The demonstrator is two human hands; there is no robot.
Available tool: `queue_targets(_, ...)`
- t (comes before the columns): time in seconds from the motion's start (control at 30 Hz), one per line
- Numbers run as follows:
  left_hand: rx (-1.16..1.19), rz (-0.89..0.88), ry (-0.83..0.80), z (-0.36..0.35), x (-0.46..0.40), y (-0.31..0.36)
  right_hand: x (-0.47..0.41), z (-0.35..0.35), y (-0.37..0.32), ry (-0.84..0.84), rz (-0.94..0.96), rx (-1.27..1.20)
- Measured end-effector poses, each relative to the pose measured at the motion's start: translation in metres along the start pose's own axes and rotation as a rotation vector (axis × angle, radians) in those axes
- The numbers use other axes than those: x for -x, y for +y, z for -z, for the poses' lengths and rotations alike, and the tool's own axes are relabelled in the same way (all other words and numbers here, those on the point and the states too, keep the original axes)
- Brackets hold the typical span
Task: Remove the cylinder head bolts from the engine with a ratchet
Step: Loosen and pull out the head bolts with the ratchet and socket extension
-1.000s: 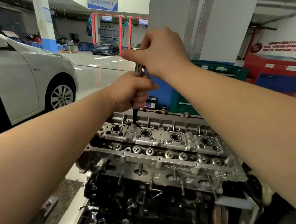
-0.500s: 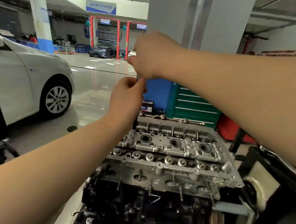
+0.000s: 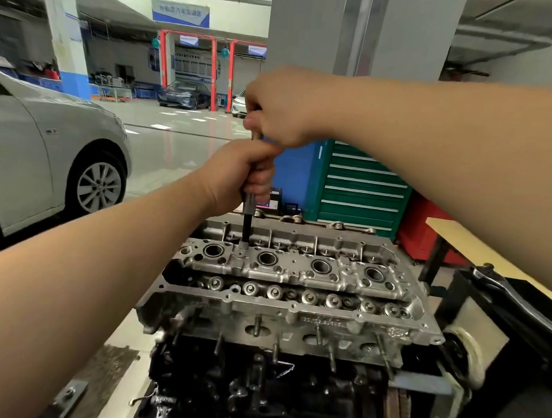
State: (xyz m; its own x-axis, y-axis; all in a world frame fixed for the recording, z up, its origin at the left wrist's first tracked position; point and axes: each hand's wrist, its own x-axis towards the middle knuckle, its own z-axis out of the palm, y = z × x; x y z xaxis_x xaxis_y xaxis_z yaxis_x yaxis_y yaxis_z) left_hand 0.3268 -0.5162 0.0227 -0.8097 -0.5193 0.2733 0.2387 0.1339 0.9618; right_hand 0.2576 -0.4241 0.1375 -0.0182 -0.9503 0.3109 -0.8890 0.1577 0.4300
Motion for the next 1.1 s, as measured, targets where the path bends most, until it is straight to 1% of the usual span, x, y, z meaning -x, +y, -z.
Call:
queue_targets(0.07, -0.149, -0.122, 0.288, -0.010, 0.009, -0.004, -0.004, 0.002, -0.012, 0.000, -0.025, 0.143)
queue_targets(0.1, -0.179, -0.184, 0.455, -0.016, 0.013, -0.009, -0.005, 0.004, -0.018, -0.008, -0.016, 0.206)
queue_targets(0.13, -0.162, -0.232, 0.591, -0.023, 0.016, -0.014, -0.006, 0.008, -0.023, -0.019, 0.007, 0.245)
queue_targets(0.17, -0.132, -0.257, 0.674, -0.032, 0.018, -0.019, -0.007, 0.011, -0.028, -0.030, 0.031, 0.270)
queue_targets(0.23, -0.098, -0.255, 0.762, -0.050, 0.018, -0.027, -0.006, 0.014, -0.035, -0.029, 0.037, 0.277)
queue_targets(0.27, -0.101, -0.233, 0.805, -0.058, 0.014, -0.028, -0.007, 0.014, -0.036, -0.010, 0.012, 0.238)
queue_targets(0.37, -0.256, -0.129, 0.938, -0.065, 0.003, -0.027, -0.011, 0.011, -0.034, 0.011, -0.091, 0.090)
queue_targets(0.4, -0.310, -0.101, 0.944, -0.061, -0.001, -0.025, -0.013, 0.007, -0.031, 0.015, -0.101, 0.066)
queue_targets(0.43, -0.324, -0.089, 0.910, -0.056, -0.005, -0.023, -0.014, 0.005, -0.028, 0.011, -0.115, 0.044)
queue_targets(0.47, -0.287, -0.088, 0.849, -0.050, -0.008, -0.021, -0.015, 0.002, -0.024, 0.018, -0.125, 0.013)
queue_targets(0.57, -0.060, -0.085, 0.580, -0.031, -0.007, -0.013, -0.014, -0.004, -0.004, 0.046, -0.146, -0.216)
queue_targets(0.63, -0.003, -0.061, 0.394, -0.020, -0.005, -0.013, -0.009, -0.007, 0.011, 0.023, -0.067, -0.390)
queue_targets(0.7, 0.024, -0.040, 0.275, -0.014, -0.006, -0.015, -0.007, -0.013, 0.023, -0.038, -0.003, -0.631)
queue_targets(0.73, 0.048, -0.029, 0.230, -0.011, -0.006, -0.015, -0.006, -0.018, 0.027, -0.057, -0.001, -0.795)
queue_targets(0.83, 0.124, -0.011, 0.097, -0.004, -0.004, -0.015, -0.009, -0.037, 0.025, -0.061, -0.050, -1.427)
queue_targets(0.87, 0.123, -0.024, 0.072, 0.000, -0.003, -0.017, -0.011, -0.043, 0.020, -0.089, -0.030, -1.609)
queue_targets(0.93, 0.065, -0.064, 0.105, 0.004, 0.002, -0.021, -0.017, -0.052, 0.010, -0.152, 0.034, -1.811)
queue_targets(1.0, 0.018, -0.055, 0.195, 0.003, 0.014, -0.030, -0.023, -0.061, -0.001, -0.237, 0.070, -1.917)
queue_targets(1.1, 0.008, 0.029, 0.327, -0.003, 0.034, -0.049, -0.027, -0.073, -0.015, -0.358, 0.074, -2.002)
